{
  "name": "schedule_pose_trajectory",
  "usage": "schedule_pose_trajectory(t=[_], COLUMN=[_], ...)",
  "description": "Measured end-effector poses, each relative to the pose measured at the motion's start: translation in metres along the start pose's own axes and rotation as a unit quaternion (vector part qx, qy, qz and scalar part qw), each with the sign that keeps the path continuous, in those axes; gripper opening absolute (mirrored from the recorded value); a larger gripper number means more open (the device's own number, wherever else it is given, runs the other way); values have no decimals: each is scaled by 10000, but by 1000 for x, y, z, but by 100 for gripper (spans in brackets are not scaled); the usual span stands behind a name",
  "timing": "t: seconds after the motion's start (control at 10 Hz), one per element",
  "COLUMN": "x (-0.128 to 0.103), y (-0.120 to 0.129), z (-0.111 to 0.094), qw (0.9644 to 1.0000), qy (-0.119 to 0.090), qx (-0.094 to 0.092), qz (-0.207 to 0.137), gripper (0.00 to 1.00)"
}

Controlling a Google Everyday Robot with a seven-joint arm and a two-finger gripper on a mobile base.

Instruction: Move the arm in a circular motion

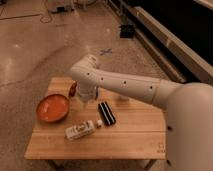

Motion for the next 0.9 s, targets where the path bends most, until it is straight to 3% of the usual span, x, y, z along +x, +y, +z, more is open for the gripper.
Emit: schedule_pose_trajectory(t=[0.4, 0.9], x=[2, -63], y=[-13, 14], z=[-4, -17], qw=[9999, 9984], qy=[37, 43], qx=[39, 69], qz=[152, 562], gripper=[43, 43])
